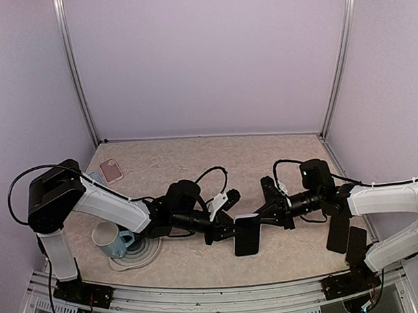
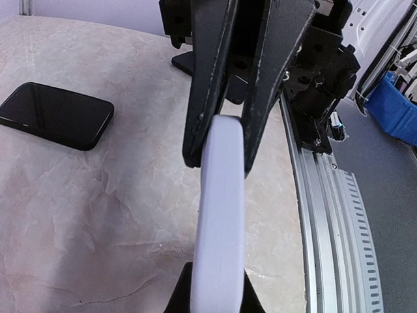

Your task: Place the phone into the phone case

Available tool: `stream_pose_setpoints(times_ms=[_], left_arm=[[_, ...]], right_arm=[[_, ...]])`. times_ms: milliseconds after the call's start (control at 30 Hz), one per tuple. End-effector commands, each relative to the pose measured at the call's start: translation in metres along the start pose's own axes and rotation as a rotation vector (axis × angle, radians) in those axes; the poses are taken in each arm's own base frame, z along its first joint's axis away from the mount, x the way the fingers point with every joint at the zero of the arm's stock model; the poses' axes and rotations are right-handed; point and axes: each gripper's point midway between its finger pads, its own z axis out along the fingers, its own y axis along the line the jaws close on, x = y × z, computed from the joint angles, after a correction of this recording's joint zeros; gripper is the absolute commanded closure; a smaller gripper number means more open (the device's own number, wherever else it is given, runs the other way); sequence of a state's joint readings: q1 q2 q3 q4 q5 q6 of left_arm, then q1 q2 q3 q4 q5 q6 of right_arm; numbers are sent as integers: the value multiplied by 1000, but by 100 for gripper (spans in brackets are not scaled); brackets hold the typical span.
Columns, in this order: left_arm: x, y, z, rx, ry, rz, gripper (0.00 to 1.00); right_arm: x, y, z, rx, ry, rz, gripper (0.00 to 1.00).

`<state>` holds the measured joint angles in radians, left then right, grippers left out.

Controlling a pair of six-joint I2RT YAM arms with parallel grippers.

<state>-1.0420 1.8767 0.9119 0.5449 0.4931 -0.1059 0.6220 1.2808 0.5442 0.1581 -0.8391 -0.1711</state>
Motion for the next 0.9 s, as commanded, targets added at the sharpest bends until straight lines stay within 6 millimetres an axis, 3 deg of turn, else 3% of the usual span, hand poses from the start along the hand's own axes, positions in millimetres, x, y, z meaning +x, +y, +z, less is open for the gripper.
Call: stream_pose_setpoints(times_ms=[0,67,167,333,500,667,867], left_arm=[[-13,3,-2,-47,-18,-1,95],[-15,12,-8,-98,-13,-20,61],[-27,31,-25,-199,-38,-52,42],[-63,55,-70,-361,-138,-94,32],[-95,53,-102,-405,-222,-100,31],[-99,52,-114,-436,-233,-106,30],[-93,56,-126,-491,-234,-129,30]], right_arm=[[-24,-12,-6,77,-25,-29,100],[-27,-18,-7,107,-8,-13,100],[-31,-36,-9,172,22,39,100],[-26,-72,-10,244,70,122,100],[-11,-120,-3,260,102,217,100],[3,-162,6,252,172,261,100],[40,-207,6,300,233,405,97]])
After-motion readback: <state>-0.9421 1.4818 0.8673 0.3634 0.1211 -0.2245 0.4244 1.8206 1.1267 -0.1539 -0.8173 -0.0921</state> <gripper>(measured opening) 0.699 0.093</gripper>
